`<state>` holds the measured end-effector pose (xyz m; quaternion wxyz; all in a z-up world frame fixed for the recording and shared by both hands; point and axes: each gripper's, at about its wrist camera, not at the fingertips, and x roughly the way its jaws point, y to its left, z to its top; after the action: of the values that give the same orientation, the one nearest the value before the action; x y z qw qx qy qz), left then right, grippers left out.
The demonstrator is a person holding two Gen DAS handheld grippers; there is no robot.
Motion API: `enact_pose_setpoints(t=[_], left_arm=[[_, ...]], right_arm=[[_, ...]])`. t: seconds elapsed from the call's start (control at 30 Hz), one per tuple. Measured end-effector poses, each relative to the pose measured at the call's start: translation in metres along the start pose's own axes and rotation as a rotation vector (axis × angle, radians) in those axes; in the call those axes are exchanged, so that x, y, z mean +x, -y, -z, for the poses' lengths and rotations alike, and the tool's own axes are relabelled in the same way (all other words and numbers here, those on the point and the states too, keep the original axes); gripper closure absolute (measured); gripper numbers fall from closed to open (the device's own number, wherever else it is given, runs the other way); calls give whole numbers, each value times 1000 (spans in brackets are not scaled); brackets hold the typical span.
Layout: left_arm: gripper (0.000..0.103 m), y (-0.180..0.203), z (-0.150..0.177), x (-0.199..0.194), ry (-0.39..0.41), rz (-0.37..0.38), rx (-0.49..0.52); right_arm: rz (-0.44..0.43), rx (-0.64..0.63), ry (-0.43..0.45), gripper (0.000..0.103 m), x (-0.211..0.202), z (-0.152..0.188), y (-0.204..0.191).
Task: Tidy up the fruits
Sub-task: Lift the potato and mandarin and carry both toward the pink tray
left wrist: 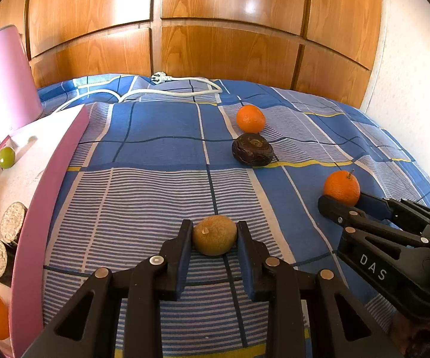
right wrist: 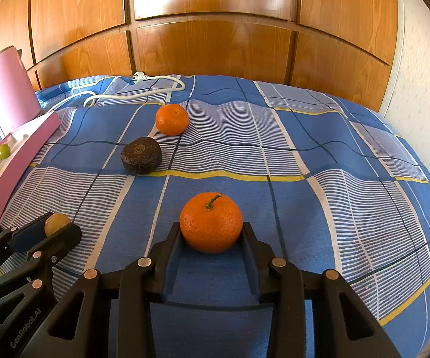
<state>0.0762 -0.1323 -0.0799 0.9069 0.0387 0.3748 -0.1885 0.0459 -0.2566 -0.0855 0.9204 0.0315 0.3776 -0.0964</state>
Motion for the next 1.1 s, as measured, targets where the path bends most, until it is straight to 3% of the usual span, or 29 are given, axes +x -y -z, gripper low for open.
enact_pose_setpoints(t=[0.33,1.1], left_arm=[[74,3,10,-12,8,-23,45],[74,-6,21,-39,-26,-44,16]], right_arm=[[-10,-3,-8,65,-7,5,-2],[-84,-35,-30,65,-40,33,-19]])
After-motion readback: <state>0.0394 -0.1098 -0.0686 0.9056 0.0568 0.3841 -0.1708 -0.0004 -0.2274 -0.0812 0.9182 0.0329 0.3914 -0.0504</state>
